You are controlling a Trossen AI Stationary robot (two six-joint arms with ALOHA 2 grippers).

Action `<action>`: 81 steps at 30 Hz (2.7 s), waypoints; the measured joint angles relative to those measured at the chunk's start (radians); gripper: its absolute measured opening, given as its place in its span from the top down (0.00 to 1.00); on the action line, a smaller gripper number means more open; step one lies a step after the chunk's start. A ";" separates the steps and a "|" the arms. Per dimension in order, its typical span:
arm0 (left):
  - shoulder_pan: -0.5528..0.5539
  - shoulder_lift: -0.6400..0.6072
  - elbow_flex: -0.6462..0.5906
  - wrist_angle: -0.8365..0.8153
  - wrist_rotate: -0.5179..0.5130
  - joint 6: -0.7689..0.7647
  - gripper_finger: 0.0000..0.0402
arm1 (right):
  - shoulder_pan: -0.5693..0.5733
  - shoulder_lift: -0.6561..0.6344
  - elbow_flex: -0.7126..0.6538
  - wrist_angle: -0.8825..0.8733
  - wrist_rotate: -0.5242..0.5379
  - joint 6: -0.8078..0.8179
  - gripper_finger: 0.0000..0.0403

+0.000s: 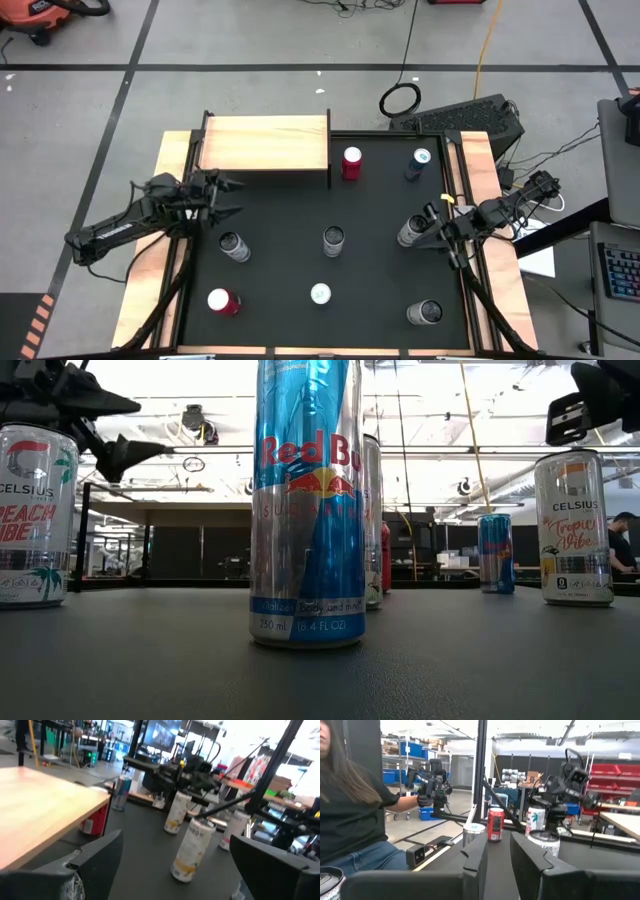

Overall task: Place canned beverage on shelf
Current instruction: Put the left white pink soda can on the shelf

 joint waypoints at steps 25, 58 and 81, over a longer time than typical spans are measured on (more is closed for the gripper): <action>-0.073 0.002 0.032 0.079 -0.007 -0.039 0.07 | 0.000 0.000 0.000 -0.006 -0.001 -0.089 0.83; -0.073 0.011 0.037 0.213 0.075 -0.075 0.07 | 0.000 0.000 0.000 0.010 0.001 -0.112 0.83; -0.074 0.148 0.316 -0.183 0.112 0.000 0.07 | 0.000 0.000 0.000 0.069 0.004 -0.156 0.83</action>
